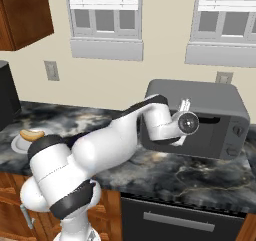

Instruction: Open the toaster oven door. Place the hotdog bun on the bottom rack in the toaster oven and place the steak on the top rack.

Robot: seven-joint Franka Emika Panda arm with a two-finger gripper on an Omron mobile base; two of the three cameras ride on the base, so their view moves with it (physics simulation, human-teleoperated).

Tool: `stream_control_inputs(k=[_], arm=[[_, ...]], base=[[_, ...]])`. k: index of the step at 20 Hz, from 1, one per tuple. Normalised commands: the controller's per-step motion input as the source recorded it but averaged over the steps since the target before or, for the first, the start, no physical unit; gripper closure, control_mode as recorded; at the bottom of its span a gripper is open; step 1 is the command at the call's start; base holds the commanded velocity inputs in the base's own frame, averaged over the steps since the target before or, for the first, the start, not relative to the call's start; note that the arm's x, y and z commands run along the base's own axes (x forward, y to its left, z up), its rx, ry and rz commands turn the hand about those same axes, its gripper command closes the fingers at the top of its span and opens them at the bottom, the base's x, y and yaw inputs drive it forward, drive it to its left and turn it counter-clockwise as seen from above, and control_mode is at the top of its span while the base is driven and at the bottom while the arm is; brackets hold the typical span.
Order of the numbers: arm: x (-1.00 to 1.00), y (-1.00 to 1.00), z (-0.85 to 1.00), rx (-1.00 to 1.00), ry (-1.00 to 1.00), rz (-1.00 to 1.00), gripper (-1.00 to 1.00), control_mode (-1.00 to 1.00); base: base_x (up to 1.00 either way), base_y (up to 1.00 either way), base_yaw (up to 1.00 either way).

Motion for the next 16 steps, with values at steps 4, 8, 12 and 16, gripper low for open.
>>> stream_control_inputs(k=[4,8,12,16], arm=[[0.0,0.43,-1.0,0.04,0.35,0.04,1.0,-1.0],[0.01,0.39,-1.0,0.09,0.34,0.04,1.0,-1.0],[0.0,0.53,-1.0,0.06,0.2,0.05,1.0,-1.0],[-0.03,0.6,-1.0,0.02,0.14,0.07,1.0,-1.0]], base=[[0.0,0.0,0.0],[0.0,0.0,0.0],[0.0,0.0,0.0],[0.0,0.0,0.0]])
